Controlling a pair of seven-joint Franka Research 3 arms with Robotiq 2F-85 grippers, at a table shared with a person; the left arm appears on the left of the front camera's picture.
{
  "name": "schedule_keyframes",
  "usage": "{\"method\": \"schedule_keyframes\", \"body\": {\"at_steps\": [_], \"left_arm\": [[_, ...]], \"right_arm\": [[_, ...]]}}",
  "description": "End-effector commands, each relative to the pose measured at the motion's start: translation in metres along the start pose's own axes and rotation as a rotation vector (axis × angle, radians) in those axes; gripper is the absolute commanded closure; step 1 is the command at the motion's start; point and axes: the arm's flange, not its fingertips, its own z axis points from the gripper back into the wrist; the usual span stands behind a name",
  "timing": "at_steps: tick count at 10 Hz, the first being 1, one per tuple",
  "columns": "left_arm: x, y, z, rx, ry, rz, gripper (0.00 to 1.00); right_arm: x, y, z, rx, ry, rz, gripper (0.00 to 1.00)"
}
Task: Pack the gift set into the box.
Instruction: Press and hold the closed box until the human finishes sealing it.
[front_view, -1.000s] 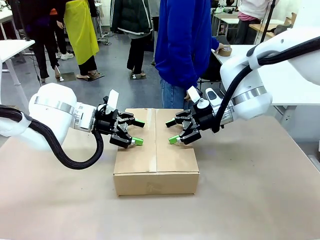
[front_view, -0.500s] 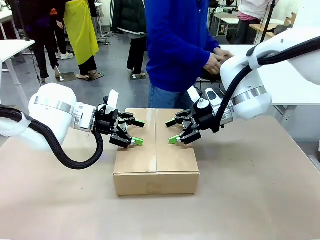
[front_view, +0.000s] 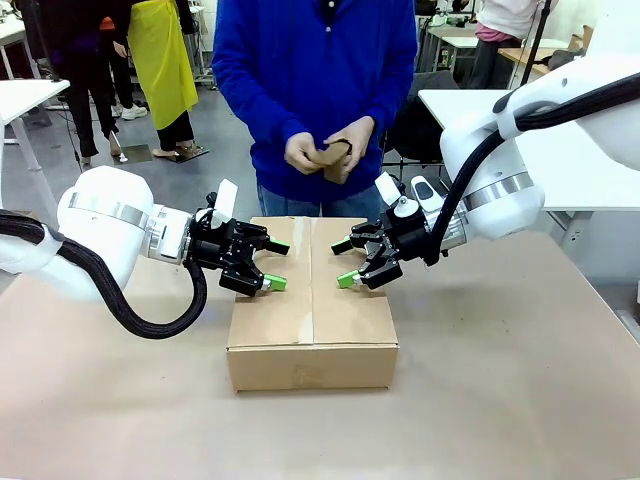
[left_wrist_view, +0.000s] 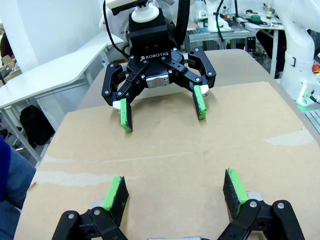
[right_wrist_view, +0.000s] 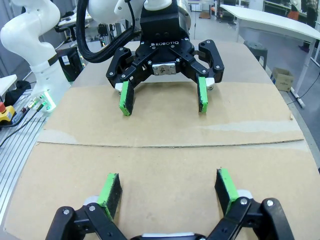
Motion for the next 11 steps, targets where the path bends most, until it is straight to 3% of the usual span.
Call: {"method": "schedule_keyframes", "body": {"at_steps": [1,11], "left_arm": [[-0.0029,-0.0025,0.0003,-0.006,-0.006,-0.015,0.0],[-0.0029,-0.0025,0.0003,-0.006,-0.006,-0.015,0.0]], "right_arm": [[-0.0009,0.0002,-0.0008,-0.002,0.002,0.011,0.0],[-0.0009,0.0002,-0.0008,-0.002,0.002,0.011,0.0]]}}
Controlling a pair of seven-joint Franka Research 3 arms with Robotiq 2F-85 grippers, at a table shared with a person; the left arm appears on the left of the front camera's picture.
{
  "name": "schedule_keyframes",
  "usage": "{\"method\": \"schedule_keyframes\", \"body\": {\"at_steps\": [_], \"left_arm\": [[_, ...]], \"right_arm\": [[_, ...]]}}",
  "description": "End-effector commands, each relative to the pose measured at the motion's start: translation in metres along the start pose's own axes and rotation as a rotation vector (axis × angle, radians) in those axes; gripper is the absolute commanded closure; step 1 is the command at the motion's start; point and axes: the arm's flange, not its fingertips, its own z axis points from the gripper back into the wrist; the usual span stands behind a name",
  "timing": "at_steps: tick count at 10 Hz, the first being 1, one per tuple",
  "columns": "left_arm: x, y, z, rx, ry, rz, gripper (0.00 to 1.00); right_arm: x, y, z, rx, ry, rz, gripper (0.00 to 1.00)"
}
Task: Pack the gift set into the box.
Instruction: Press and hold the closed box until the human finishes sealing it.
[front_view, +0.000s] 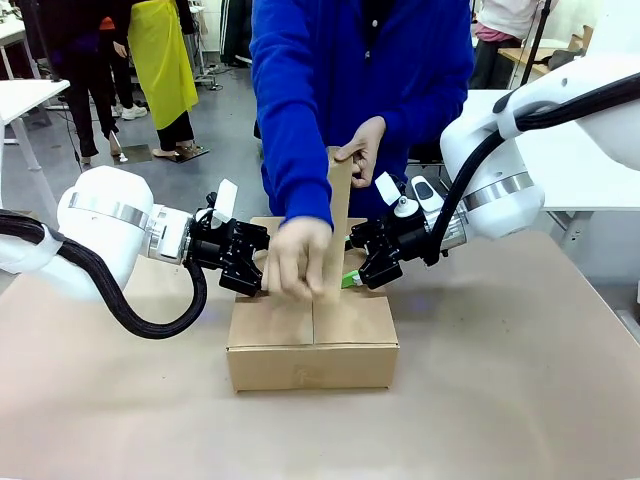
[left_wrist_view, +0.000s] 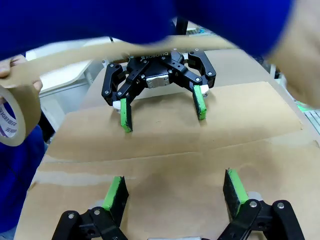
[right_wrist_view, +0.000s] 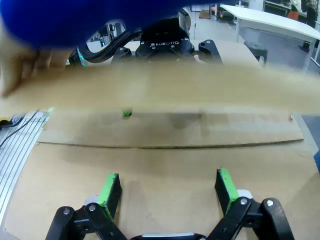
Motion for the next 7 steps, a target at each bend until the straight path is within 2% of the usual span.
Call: {"method": "schedule_keyframes", "body": {"at_steps": [1,7], "left_arm": [[-0.0029,-0.0025,0.0003,-0.006,-0.006,-0.015,0.0],[-0.0029,-0.0025,0.0003,-0.006,-0.006,-0.015,0.0]], "right_arm": [[-0.0009,0.0002,-0.0008,-0.002,0.002,0.011,0.0],[-0.0009,0.0002,-0.0008,-0.002,0.002,0.011,0.0]]}}
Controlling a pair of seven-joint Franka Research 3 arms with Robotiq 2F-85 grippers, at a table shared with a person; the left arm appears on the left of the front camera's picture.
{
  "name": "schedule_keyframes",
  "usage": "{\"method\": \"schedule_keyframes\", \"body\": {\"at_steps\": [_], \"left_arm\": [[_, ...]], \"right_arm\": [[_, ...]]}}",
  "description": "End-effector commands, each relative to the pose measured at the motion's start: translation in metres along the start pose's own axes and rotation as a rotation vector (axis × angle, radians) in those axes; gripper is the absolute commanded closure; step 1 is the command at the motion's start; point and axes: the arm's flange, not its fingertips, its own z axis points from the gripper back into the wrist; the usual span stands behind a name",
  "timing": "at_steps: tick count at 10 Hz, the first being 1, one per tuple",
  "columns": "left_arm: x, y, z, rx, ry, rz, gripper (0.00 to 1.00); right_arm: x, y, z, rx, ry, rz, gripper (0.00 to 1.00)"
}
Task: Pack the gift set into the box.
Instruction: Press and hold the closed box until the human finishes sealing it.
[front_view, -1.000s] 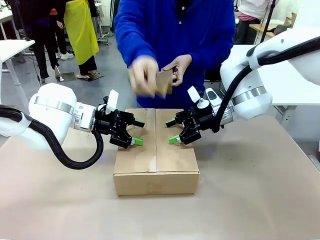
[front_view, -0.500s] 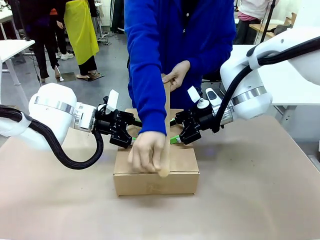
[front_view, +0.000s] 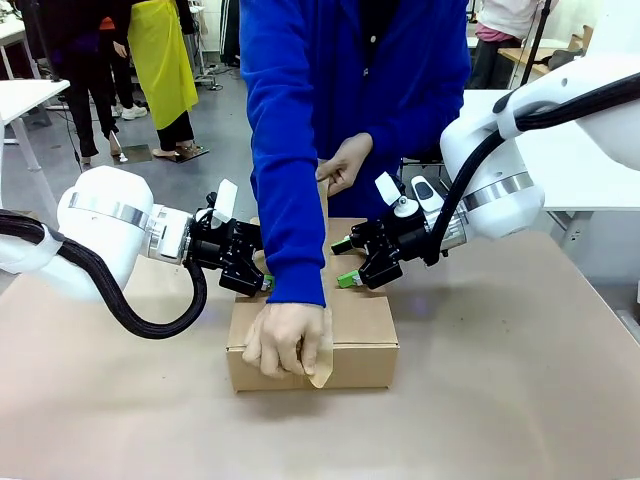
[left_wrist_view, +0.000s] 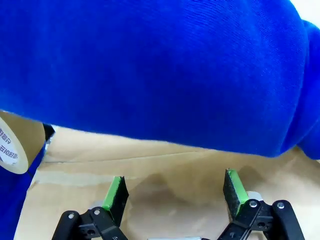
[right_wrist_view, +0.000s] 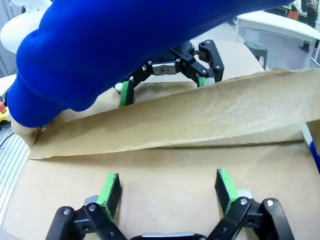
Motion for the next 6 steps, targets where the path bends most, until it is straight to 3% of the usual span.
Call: {"method": "schedule_keyframes", "body": {"at_steps": [1,6], "left_arm": [[-0.0029,-0.0025,0.0003,-0.006,-0.006,-0.015,0.0],[-0.0029,-0.0025,0.0003,-0.006,-0.006,-0.015,0.0]], "right_arm": [[-0.001,0.0002,-0.0008,-0.002,0.002,0.011,0.0],[-0.001,0.0002,-0.0008,-0.002,0.002,0.011,0.0]]}}
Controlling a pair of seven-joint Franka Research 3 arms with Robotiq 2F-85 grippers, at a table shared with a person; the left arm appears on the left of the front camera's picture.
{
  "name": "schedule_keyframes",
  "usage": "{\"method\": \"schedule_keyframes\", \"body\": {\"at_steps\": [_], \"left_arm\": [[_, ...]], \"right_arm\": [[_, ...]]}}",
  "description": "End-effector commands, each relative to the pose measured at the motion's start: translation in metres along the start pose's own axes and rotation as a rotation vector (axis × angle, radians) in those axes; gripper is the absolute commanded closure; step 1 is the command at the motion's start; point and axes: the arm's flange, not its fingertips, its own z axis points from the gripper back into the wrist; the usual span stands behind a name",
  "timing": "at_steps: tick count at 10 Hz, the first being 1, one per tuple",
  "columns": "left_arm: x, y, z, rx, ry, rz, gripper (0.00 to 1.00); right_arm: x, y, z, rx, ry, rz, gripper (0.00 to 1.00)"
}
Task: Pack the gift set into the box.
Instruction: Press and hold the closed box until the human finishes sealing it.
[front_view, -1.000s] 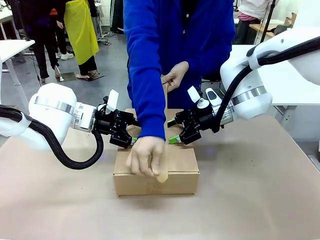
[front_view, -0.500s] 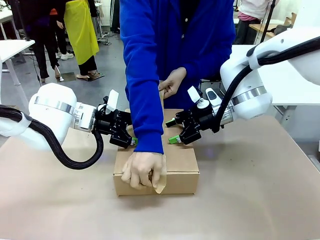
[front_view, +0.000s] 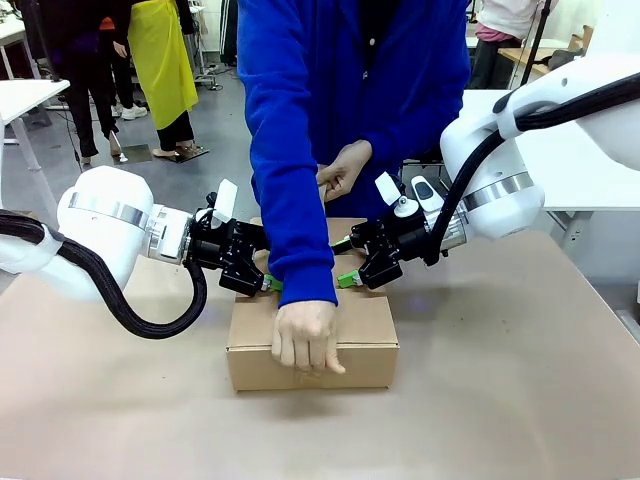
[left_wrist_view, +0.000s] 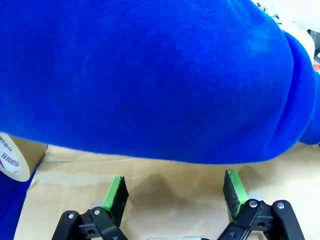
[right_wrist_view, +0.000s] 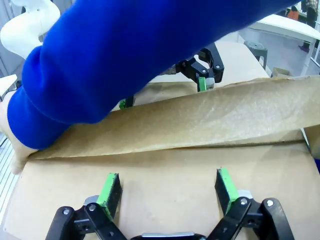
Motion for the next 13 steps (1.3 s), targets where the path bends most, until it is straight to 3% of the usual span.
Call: {"method": "schedule_keyframes", "body": {"at_steps": [1,13], "left_arm": [[-0.0029,-0.0025,0.0003,-0.006,-0.006,-0.015,0.0],[-0.0029,-0.0025,0.0003,-0.006,-0.006,-0.015,0.0]], "right_arm": [[-0.001,0.0002,-0.0008,-0.002,0.002,0.011,0.0],[-0.001,0.0002,-0.0008,-0.002,0.002,0.011,0.0]]}}
